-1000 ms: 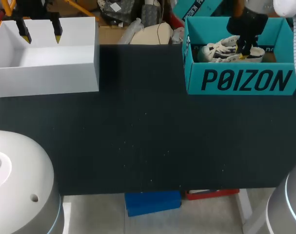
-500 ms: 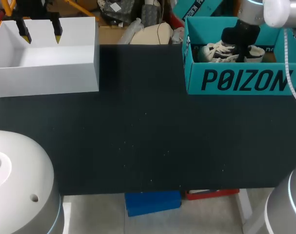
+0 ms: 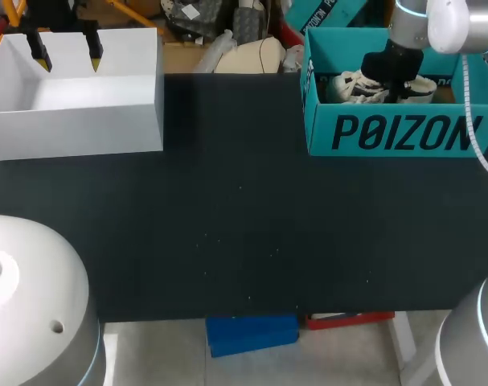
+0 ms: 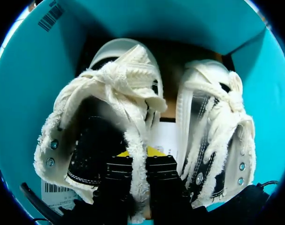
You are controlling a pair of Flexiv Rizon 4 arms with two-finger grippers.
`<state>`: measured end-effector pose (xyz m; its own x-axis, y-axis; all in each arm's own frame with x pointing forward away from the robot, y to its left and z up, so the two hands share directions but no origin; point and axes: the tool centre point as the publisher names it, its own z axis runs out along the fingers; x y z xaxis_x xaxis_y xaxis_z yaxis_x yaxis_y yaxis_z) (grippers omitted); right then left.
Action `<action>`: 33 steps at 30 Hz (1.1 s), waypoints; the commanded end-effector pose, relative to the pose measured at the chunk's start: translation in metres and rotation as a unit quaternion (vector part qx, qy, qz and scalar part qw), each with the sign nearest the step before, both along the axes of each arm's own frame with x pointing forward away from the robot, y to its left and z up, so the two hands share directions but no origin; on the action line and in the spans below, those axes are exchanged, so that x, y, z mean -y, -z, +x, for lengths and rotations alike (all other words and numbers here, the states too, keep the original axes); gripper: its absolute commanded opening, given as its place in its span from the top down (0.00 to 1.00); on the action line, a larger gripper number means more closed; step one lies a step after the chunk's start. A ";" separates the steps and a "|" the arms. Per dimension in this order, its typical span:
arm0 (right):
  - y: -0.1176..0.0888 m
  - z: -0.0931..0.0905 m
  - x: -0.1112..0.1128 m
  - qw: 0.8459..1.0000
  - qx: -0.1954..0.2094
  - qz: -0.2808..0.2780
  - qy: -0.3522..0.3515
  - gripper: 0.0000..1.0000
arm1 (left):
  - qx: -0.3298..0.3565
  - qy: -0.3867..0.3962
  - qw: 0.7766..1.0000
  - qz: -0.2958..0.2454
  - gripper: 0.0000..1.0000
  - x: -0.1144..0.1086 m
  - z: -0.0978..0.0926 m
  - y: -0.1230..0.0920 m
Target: Take the shoe out of the shoebox, open the shoe tongue, remove and reinsert the insole, then place the shoe into the shoebox
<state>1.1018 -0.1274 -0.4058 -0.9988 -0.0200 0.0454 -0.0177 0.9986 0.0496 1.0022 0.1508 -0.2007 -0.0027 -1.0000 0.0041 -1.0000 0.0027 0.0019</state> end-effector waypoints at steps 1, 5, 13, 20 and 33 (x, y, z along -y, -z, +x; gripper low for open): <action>-0.008 -0.001 0.004 1.000 0.000 -0.008 0.005 1.00 | 0.000 -0.001 1.000 0.001 0.00 0.001 -0.001 -0.001; -0.031 0.001 0.012 1.000 0.004 -0.018 0.008 1.00 | 0.000 -0.001 1.000 0.001 0.00 0.001 -0.001 -0.001; -0.106 0.007 0.022 0.999 0.018 -0.044 0.013 1.00 | 0.000 -0.001 1.000 0.001 0.00 0.001 -0.001 -0.001; -0.180 0.002 0.015 0.996 0.035 -0.078 0.018 1.00 | 0.000 -0.001 1.000 0.001 0.00 0.001 -0.001 -0.001; -0.271 -0.056 -0.032 0.990 0.060 -0.127 0.019 1.00 | 0.000 -0.001 1.000 0.001 0.00 0.001 -0.001 -0.001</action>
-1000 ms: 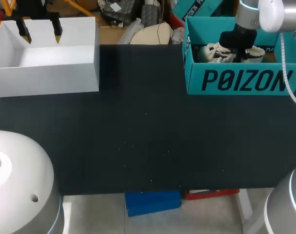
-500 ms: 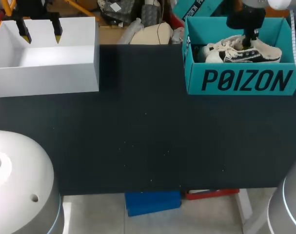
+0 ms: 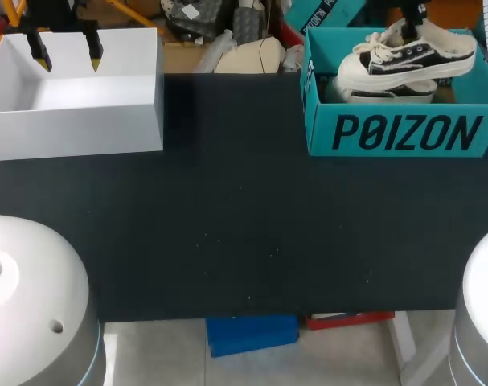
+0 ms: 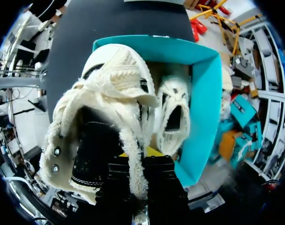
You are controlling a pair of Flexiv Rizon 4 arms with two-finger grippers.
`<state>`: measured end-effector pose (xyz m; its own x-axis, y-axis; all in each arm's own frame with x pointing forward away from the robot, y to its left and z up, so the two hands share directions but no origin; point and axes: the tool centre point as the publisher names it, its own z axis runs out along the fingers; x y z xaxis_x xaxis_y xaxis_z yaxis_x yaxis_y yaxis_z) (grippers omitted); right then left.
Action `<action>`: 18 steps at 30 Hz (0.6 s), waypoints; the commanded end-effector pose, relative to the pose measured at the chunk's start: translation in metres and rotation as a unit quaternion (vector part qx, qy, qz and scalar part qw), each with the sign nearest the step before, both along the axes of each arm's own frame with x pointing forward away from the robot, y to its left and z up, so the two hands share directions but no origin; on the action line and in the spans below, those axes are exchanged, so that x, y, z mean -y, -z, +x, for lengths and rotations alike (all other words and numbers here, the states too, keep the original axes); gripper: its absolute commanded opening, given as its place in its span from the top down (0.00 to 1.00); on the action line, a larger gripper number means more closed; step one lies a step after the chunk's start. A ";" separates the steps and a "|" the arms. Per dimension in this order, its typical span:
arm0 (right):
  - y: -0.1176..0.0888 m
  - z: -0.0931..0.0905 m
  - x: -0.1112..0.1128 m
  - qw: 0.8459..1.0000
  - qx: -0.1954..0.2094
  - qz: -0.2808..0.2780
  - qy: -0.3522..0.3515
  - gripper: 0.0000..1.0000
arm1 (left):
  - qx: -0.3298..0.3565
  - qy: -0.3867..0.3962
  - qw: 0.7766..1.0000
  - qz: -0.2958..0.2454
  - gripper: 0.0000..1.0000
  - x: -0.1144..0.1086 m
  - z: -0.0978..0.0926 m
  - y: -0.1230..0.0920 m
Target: Take the shoe out of the shoebox, open the shoe tongue, remove and reinsert the insole, then place the shoe into the shoebox
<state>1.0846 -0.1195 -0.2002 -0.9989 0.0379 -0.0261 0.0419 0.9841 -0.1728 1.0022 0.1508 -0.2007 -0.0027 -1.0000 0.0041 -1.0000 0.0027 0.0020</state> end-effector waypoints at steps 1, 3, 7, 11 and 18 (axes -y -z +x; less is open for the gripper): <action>-0.070 -0.045 -0.030 0.999 0.028 -0.016 -0.010 1.00 | 0.000 -0.001 1.000 0.001 0.00 0.001 -0.001 -0.001; -0.076 -0.057 -0.046 0.999 0.036 -0.016 -0.013 1.00 | 0.000 -0.001 1.000 0.001 0.00 0.001 -0.001 -0.001; -0.082 -0.078 -0.089 0.998 0.056 0.000 -0.017 1.00 | 0.000 -0.001 1.000 0.001 0.00 0.001 -0.001 -0.001; -0.077 -0.096 -0.134 0.998 0.062 0.013 -0.015 1.00 | 0.000 -0.001 1.000 0.001 0.00 0.001 -0.001 -0.001; -0.056 -0.129 -0.213 0.999 0.043 0.018 -0.015 1.00 | 0.000 -0.001 1.000 0.001 0.00 0.001 -0.001 -0.001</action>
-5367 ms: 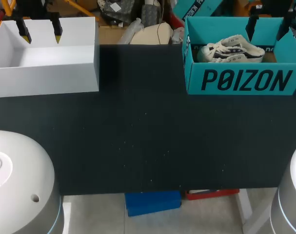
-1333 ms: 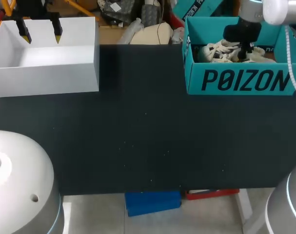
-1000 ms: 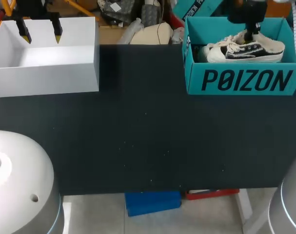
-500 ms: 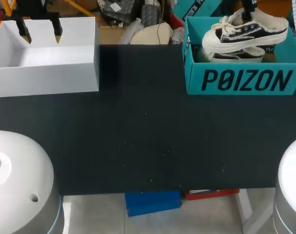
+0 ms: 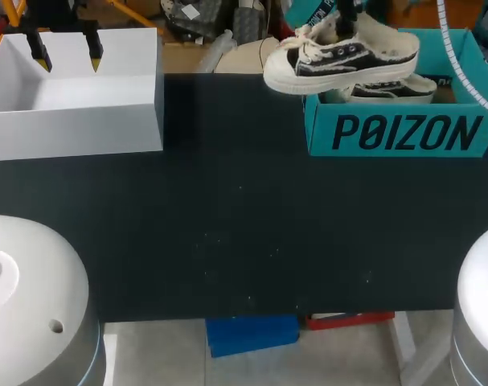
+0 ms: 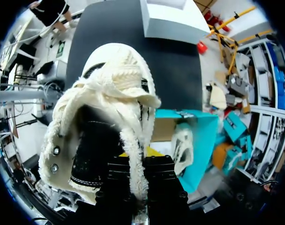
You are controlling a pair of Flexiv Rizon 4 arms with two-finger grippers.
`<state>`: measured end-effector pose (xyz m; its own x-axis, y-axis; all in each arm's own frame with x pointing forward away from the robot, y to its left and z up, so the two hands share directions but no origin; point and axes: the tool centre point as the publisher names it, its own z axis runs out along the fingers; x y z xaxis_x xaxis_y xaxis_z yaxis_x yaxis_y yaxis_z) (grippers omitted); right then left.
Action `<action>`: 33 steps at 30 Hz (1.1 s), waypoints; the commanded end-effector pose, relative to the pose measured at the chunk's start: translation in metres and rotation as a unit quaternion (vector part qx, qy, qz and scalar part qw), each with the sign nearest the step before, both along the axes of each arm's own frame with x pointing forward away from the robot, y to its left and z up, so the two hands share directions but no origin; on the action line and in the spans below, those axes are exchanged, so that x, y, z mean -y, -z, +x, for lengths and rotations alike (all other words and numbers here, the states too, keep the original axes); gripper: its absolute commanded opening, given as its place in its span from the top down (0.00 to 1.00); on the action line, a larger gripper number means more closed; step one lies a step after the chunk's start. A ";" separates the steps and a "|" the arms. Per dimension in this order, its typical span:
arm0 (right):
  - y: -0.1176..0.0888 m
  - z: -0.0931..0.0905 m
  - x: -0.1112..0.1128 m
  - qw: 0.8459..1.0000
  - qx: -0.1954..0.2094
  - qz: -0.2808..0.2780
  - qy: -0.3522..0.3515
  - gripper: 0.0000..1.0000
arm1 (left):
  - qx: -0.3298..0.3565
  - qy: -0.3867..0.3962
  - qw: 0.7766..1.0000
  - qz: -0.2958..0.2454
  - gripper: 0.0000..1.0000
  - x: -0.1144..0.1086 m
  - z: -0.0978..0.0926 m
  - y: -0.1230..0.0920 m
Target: Take the shoe out of the shoebox, open the shoe tongue, remove and reinsert the insole, then place the shoe into the shoebox
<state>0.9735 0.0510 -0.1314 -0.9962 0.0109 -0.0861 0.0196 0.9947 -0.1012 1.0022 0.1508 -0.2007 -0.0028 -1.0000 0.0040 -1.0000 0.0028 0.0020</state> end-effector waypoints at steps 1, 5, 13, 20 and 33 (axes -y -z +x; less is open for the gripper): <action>0.017 -0.021 -0.052 1.000 0.011 -0.013 0.008 1.00 | 0.000 -0.001 1.000 0.001 0.00 0.001 -0.001 -0.001; 0.038 -0.035 -0.093 1.000 -0.001 -0.009 0.026 1.00 | 0.000 -0.001 1.000 0.001 0.00 0.001 -0.001 -0.001; 0.083 -0.070 -0.157 0.998 -0.035 -0.003 0.058 1.00 | 0.000 -0.001 1.000 0.001 0.00 0.001 -0.001 -0.001; 0.126 -0.082 -0.171 0.995 -0.037 0.003 0.097 1.00 | 0.000 -0.001 1.000 0.001 0.00 0.001 -0.001 -0.001; 0.191 -0.110 -0.174 0.998 -0.013 -0.010 0.067 1.00 | 0.000 -0.001 1.000 0.001 0.00 0.001 -0.001 -0.001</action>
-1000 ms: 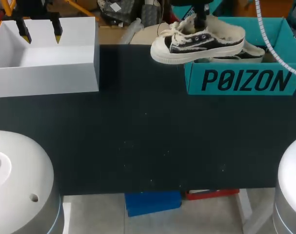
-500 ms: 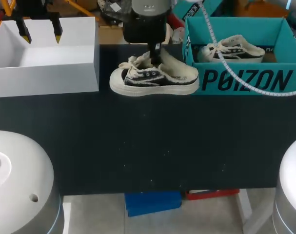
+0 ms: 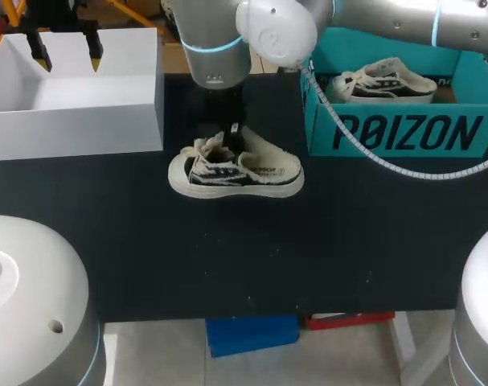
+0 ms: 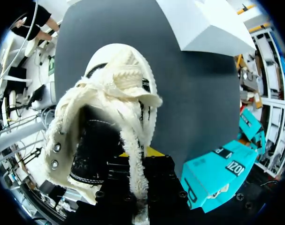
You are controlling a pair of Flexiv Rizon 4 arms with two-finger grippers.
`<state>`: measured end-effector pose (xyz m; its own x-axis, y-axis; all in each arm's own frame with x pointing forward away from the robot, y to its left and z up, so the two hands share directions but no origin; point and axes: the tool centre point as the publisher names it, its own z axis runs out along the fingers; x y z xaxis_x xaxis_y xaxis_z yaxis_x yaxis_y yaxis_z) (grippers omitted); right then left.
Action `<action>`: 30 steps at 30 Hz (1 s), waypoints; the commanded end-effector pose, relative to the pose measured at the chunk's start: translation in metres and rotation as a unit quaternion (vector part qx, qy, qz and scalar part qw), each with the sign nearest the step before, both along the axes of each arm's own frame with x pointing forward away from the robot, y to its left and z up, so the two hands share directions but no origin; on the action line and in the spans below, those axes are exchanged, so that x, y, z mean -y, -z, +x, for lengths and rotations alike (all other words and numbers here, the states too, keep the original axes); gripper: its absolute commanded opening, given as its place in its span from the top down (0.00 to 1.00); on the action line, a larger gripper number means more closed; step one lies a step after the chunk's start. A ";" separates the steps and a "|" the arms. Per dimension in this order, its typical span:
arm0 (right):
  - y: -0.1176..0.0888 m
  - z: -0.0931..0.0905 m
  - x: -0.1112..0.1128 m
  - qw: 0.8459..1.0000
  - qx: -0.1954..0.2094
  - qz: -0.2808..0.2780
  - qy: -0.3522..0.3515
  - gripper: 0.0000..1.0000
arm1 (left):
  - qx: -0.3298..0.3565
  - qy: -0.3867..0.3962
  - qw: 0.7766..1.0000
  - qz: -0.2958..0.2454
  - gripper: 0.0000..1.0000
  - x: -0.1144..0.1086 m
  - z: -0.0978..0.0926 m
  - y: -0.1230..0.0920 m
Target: Take the shoe out of the shoebox, open the shoe tongue, remove and reinsert the insole, then place the shoe into the shoebox
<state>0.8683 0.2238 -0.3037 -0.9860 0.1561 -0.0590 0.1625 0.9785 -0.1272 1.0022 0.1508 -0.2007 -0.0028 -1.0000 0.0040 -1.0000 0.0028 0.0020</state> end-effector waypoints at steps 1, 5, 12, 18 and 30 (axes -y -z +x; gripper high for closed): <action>0.025 -0.006 -0.003 1.000 0.003 0.005 -0.004 1.00 | 0.000 -0.001 1.000 0.001 0.00 0.001 -0.001 -0.001; 0.050 -0.008 -0.013 1.000 0.014 0.012 -0.010 1.00 | 0.000 -0.001 1.000 0.001 0.00 0.001 -0.001 -0.001; 0.078 -0.004 -0.030 0.998 0.020 0.039 -0.042 1.00 | 0.000 -0.001 1.000 0.001 0.00 0.001 -0.001 -0.001; 0.088 0.005 -0.035 0.994 0.019 0.068 -0.080 1.00 | 0.000 -0.001 1.000 0.001 0.00 0.001 -0.001 -0.001; 0.094 0.008 -0.031 0.995 0.011 0.069 -0.076 0.00 | 0.000 -0.001 1.000 0.001 0.00 0.001 -0.001 -0.001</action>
